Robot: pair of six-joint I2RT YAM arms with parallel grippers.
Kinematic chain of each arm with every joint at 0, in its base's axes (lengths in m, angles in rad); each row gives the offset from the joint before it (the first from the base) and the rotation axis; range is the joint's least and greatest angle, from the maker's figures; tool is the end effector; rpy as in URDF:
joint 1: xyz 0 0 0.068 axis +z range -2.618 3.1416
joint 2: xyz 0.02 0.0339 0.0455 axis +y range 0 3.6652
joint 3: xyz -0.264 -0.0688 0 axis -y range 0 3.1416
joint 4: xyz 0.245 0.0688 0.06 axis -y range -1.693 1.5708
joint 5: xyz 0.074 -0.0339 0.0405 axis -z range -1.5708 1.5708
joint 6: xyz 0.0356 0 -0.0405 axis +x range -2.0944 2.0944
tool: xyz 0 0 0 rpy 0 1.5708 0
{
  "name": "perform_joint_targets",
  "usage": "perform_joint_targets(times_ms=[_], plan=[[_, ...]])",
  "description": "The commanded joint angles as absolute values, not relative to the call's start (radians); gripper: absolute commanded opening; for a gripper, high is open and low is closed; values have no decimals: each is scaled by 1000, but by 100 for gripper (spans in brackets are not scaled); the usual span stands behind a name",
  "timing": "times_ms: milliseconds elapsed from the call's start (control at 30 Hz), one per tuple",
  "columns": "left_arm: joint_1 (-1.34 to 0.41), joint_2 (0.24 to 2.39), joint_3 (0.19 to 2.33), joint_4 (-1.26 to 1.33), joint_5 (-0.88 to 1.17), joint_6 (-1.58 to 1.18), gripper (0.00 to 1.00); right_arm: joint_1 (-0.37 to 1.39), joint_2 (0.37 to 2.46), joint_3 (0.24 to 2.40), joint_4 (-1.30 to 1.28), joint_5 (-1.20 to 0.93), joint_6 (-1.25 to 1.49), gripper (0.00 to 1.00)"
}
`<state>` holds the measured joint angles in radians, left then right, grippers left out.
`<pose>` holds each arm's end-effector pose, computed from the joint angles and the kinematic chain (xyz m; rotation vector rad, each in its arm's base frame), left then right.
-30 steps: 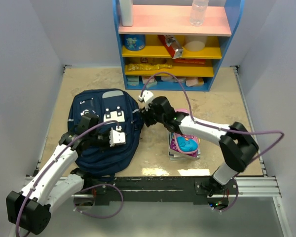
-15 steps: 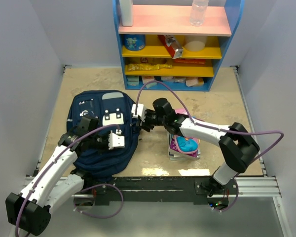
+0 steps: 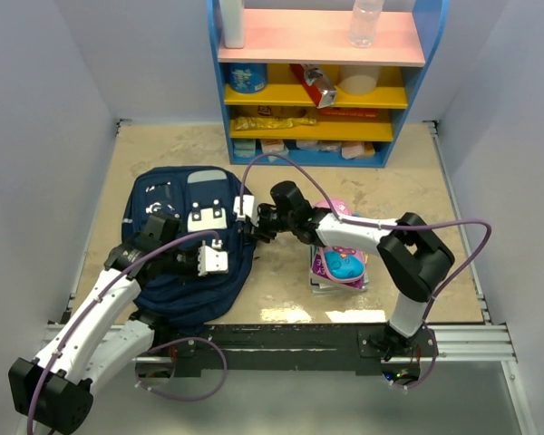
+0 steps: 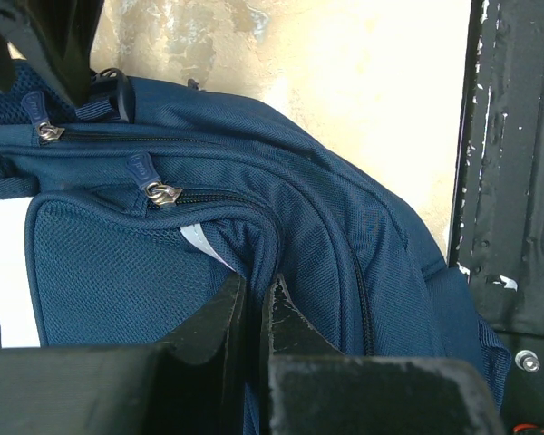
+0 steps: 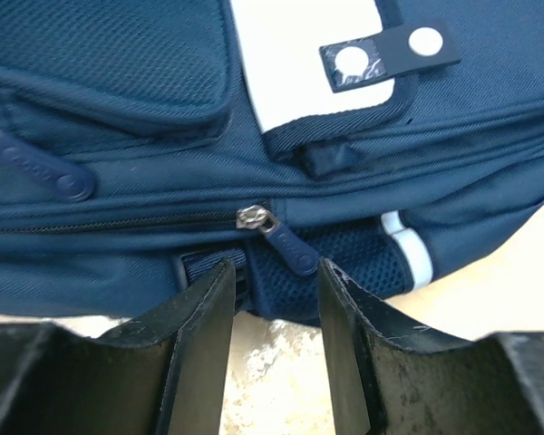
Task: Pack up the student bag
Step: Unzip the student bag at the center of the board.
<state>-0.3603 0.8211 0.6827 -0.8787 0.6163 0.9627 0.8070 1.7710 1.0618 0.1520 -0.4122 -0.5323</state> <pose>0.1286 -0.0705 0.2447 1.6396 1.7540 -0.5253 0.2581 0.2901 0.2018 -1.5086 1.5092 0.6001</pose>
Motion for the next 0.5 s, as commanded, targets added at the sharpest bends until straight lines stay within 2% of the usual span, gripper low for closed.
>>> perform_joint_targets(times_ms=[0,200,300,367,467], plan=[[-359,798,736,-888,638,968,0,810,1775,1109,213,-410,-577,44],[-359,796,739,-893,646,963,0,811,1809,1129,190,-394,-623,40],[-359,798,744,-894,647,963,0,813,1816,1131,187,-377,-632,36],[-357,799,746,-891,649,960,0,811,1827,1150,161,-379,-643,27],[-357,801,752,-891,650,957,0,818,1845,1172,115,-370,-650,26]])
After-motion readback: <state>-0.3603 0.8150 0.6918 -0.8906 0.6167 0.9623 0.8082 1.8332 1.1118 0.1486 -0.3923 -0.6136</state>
